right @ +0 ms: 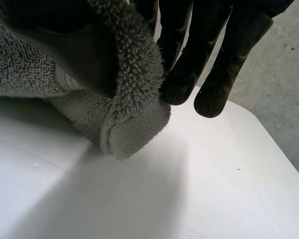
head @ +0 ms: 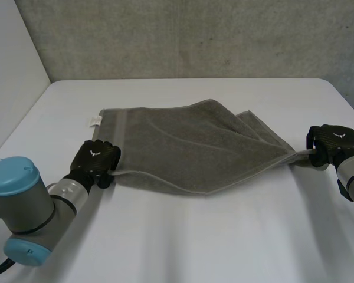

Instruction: Fold the towel.

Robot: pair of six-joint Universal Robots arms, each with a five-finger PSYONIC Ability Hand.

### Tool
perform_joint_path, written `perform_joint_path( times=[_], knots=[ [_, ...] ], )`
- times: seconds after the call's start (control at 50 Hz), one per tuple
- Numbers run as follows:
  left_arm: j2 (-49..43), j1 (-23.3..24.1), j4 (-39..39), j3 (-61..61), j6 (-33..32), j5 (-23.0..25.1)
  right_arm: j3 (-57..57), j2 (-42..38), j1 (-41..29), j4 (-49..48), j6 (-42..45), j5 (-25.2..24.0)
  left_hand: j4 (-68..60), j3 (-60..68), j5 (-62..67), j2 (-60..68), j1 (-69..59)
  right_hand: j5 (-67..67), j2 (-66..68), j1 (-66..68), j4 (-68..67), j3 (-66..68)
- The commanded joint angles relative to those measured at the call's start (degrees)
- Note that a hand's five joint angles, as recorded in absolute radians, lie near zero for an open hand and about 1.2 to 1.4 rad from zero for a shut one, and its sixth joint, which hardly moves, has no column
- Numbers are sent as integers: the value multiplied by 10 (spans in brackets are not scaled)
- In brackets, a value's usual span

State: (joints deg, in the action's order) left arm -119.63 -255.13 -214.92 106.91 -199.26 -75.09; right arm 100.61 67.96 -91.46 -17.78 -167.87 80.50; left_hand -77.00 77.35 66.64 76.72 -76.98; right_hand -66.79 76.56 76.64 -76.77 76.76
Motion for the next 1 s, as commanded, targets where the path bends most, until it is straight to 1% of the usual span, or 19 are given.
perform_joint_path(
  times=[0.02,0.08,0.12,0.14,0.18,0.24,0.28,0.3,0.38,0.5,0.54,0.6,0.62,0.72,0.78,0.82,0.94,0.98,1.0],
  knots=[
    [35,2,14,21,0,-1,2,8,-4,-1,5,-5,-30,26,34,33,-30,-32,34,34,-32,32],
    [63,0,11,43,1,6,0,16,-8,2,7,-11,-30,26,34,33,-30,-32,34,34,-32,32],
    [96,-5,8,61,1,6,1,52,-20,12,24,-33,-30,26,34,33,-30,-32,34,34,-32,32],
    [96,-5,8,61,1,6,1,52,-20,12,25,-33,-30,26,34,33,-30,-32,34,34,-32,32],
    [118,-6,9,69,2,6,-1,95,-22,34,56,-60,-30,26,34,33,-30,-32,34,34,-32,32],
    [157,-12,15,86,4,4,-6,112,-22,52,76,-71,-30,26,34,33,-30,-32,34,34,-32,32],
    [198,-32,16,102,9,4,-19,139,-14,101,121,-88,-30,26,34,33,-30,-32,34,34,-32,32],
    [198,-32,16,102,9,4,-19,139,-14,101,121,-88,-30,26,34,33,-30,-32,34,34,-32,32],
    [266,-68,30,120,26,5,-51,172,-14,190,178,-99,-30,26,34,33,-30,-32,34,34,-32,32],
    [324,-77,70,118,67,6,-96,211,-14,294,219,-110,-30,26,34,33,-30,-32,34,34,-32,32],
    [363,-78,91,116,96,8,-107,221,-14,316,230,-111,-30,26,34,33,-30,-32,34,34,-32,32],
    [388,-78,98,117,109,8,-125,234,-14,349,262,-111,-30,26,34,33,-30,-32,34,34,-32,32],
    [388,-78,98,117,109,8,-125,234,-14,349,262,-111,-30,26,34,33,-30,-32,34,34,-32,32],
    [400,-78,103,124,111,8,-131,238,-13,415,353,-111,-30,26,34,33,-30,-32,34,34,-32,32],
    [400,-78,109,133,111,10,-130,238,-14,434,376,-112,-30,26,34,33,-30,-32,34,34,-32,32],
    [398,-80,108,138,111,18,-129,235,-14,472,415,-112,-30,26,34,33,-30,-32,34,34,-32,32],
    [389,-99,101,131,111,31,-135,220,-5,500,449,-112,-30,26,34,33,-30,-32,34,34,-32,32],
    [354,-112,94,113,111,38,-153,174,-7,489,446,-115,-30,26,34,33,-30,-32,34,34,-32,32],
    [353,-112,94,113,111,38,-154,174,-7,489,446,-115,-30,26,34,33,-30,-32,34,34,-32,32]
  ],
)
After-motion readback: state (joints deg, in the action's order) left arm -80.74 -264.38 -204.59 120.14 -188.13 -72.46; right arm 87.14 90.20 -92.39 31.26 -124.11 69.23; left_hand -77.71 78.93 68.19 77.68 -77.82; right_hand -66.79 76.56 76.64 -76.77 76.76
